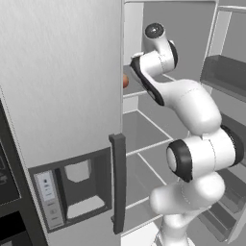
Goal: Open the fridge, remove the peach, onion, and fish, and place them on any counter.
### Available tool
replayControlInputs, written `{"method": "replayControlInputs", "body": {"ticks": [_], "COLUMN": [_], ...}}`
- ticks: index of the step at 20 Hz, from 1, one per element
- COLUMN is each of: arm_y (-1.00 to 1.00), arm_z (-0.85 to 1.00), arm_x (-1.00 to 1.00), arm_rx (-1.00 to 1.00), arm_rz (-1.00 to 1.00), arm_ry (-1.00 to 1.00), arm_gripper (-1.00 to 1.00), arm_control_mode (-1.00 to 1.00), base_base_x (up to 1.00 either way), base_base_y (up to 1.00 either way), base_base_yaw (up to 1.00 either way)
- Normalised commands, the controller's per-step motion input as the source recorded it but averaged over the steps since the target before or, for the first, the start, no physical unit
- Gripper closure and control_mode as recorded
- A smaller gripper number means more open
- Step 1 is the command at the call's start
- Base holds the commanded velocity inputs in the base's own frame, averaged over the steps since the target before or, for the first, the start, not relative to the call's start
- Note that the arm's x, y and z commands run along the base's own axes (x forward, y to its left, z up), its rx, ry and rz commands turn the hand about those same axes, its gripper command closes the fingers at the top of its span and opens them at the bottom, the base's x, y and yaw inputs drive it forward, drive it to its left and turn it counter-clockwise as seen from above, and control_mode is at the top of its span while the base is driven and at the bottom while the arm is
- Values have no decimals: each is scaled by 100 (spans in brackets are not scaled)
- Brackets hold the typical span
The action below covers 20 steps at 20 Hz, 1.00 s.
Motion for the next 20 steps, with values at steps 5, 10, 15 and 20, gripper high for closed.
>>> {"method": "replayControlInputs", "body": {"ticks": [5, 10, 15, 20], "arm_y": [-19, -13, -6, -1], "arm_z": [-28, -36, -24, -19], "arm_x": [32, 29, 30, 51], "arm_rx": [0, 0, 2, 6], "arm_rz": [-6, -4, -2, 0], "arm_ry": [4, 6, 5, 2], "arm_gripper": [-100, -100, -100, -100], "arm_control_mode": [-100, -100, -100, -100], "base_base_x": [0, 0, 0, 0], "base_base_y": [0, 0, 0, 0], "base_base_yaw": [0, 0, 0, 0]}}
